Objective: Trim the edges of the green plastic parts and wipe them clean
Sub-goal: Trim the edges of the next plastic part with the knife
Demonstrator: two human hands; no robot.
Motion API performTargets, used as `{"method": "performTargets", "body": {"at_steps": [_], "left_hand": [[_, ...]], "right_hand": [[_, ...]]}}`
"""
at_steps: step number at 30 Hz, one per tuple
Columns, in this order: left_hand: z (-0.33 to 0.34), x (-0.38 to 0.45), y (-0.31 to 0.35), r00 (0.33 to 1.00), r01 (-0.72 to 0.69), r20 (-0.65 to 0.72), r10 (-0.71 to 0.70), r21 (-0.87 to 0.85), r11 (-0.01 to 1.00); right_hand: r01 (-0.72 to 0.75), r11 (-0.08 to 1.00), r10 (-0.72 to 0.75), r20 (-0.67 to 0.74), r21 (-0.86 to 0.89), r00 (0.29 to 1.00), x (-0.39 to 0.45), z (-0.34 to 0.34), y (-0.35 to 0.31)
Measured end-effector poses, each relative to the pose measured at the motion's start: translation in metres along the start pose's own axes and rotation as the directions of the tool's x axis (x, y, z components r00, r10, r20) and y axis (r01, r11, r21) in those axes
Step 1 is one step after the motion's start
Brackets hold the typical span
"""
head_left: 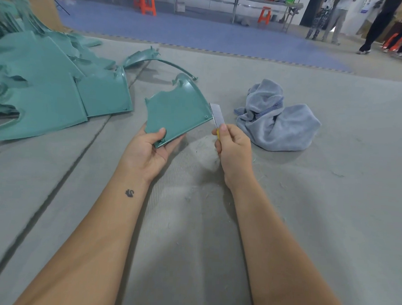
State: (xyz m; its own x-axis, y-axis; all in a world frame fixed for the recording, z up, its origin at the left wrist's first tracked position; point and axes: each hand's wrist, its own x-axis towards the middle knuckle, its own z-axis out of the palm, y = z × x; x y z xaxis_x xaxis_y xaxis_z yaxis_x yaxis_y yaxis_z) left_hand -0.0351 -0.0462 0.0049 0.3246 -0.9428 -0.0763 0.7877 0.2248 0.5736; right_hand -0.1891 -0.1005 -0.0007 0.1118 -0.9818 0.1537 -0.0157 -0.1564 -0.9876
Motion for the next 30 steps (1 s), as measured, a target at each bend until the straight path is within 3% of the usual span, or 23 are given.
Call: {"method": "performTargets", "body": {"at_steps": [25,30], "left_hand": [[-0.0033,0.0011,-0.0033,0.997,-0.007,-0.074,0.004,-0.051,0.999],[-0.0018,0.0006,-0.006,0.998,-0.009,-0.07,0.005,-0.048,0.999]], "right_hand": [[-0.019,0.999,0.015,0.093,0.047,0.996,-0.0017,-0.0036,-0.0011],[0.043,0.996,-0.031,0.142,-0.079,0.989,-0.0065,0.0039,0.0002]]}}
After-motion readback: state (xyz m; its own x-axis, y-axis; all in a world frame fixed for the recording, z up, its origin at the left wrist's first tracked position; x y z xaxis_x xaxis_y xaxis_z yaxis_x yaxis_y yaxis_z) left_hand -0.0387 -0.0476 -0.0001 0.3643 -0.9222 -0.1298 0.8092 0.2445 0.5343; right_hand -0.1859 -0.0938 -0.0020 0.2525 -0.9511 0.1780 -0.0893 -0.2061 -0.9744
